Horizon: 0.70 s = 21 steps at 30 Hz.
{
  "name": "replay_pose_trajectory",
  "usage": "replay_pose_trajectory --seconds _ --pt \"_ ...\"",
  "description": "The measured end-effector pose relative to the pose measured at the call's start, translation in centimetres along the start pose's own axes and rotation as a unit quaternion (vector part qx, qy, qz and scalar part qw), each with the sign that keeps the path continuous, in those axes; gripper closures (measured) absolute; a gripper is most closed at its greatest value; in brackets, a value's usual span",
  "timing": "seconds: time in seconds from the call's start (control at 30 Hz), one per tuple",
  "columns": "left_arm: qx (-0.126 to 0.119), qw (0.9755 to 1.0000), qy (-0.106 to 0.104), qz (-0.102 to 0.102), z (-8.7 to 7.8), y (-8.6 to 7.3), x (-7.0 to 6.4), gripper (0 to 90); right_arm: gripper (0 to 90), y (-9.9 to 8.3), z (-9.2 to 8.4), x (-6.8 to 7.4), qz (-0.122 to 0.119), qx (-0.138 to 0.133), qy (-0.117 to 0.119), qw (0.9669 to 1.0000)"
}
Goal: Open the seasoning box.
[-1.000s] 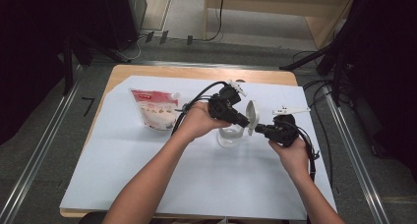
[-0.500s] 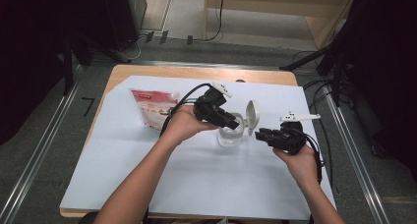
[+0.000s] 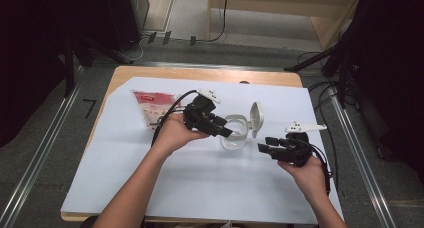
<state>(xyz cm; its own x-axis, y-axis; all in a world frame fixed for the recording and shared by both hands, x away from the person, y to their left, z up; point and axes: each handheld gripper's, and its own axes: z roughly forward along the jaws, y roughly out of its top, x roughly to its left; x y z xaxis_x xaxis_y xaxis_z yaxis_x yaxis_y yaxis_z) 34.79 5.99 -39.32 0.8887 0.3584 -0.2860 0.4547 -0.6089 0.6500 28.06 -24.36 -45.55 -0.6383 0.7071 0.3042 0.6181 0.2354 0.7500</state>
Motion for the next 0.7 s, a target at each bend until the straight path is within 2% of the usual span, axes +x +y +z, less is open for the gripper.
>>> replay_pose_trajectory --seconds 0.07,0.17,0.23,0.33,0.5,0.7 --pt "-0.011 0.9999 -0.005 -0.002 -0.4 -0.4 -0.1 50.3 53.5 -0.1 0.0 0.1 -0.004 -0.002 0.005 1.0000" --pt "-0.010 0.9999 -0.002 0.001 -1.0 -0.7 -0.2 49.7 52.4 -0.1 0.1 0.4 -0.013 -0.001 0.008 0.9999" --pt "-0.019 0.9998 -0.001 -0.004 -1.4 -1.0 -0.2 48.8 50.5 -0.1 0.2 0.5 -0.017 0.000 0.011 0.9998" --pt "-0.030 0.9995 -0.001 -0.011 -2.1 -1.4 0.0 47.5 49.1 -0.2 0.7 0.7 -0.036 0.004 0.010 0.9993" --pt "-0.026 0.9994 0.014 -0.017 -3.1 -2.3 0.3 45.9 48.3 -0.1 1.2 1.0 -0.041 0.008 0.013 0.9990" --pt "-0.021 0.9994 0.018 -0.022 -4.2 -3.3 0.7 44.0 48.4 0.2 1.5 1.4 -0.044 0.010 0.020 0.9988"
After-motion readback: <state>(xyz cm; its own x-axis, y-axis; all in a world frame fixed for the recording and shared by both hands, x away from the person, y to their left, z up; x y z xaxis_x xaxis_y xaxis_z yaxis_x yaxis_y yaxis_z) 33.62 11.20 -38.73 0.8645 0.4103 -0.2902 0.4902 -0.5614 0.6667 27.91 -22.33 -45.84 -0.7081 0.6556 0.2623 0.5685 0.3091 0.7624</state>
